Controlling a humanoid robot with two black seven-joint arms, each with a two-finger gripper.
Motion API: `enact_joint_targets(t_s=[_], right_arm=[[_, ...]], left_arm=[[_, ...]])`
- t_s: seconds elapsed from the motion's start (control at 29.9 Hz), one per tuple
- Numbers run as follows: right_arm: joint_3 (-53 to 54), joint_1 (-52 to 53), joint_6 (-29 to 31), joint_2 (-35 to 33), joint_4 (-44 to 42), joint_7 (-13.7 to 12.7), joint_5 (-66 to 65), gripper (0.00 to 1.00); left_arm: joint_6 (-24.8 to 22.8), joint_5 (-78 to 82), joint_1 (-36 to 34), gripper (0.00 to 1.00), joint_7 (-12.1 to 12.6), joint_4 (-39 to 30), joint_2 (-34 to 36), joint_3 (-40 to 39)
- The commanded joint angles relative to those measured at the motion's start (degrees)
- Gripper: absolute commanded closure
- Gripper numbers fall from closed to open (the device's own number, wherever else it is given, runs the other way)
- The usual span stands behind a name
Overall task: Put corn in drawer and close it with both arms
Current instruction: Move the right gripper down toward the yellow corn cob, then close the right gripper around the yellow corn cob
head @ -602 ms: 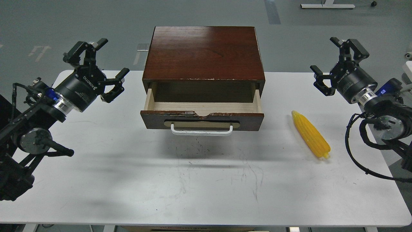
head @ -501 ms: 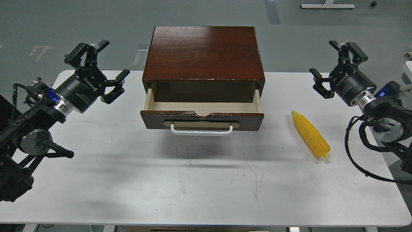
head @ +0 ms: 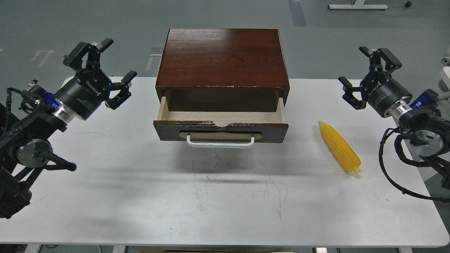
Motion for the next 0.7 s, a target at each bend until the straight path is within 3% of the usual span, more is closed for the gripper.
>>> enact_joint_targets(t_s=[0.0,0.2,0.4,0.47,0.6,0.67], right_arm=[[-0.17,4.38,0.28,-4.03,0.91,0.02,-11.69,0.0],[-0.26,12.56,0.28,-6.76,2.14,0.02,-49.28,0.0],[-1.92,11.78,0.28,-6.33,3.9,0.02,-74.79,0.0],[-5.08,11.69,0.28,-6.15,3.9,0.02,-78.51,0.0],[-18.16,12.39,-9.5,-2.38,2.06,0.02,-82.39,0.0],[-20.73,12.65,-11.01,-1.32,0.92,0.02,-82.65,0.0]], left_arm=[[0.01,-0.02,-0.09,0.01,-1.01,-0.1,0.25,-0.09],[0.01,-0.02,-0.09,0.01,-2.95,-0.8,0.08,0.0],[0.01,-0.02,0.0,0.01,-3.12,-2.39,0.16,0.0],[0.01,-0.02,0.0,0.01,-3.12,-2.48,0.25,0.0],[0.01,-0.02,0.0,0.01,-3.04,-2.48,0.34,0.0],[0.01,-0.02,0.0,0.01,-3.12,-2.48,0.25,0.0]])
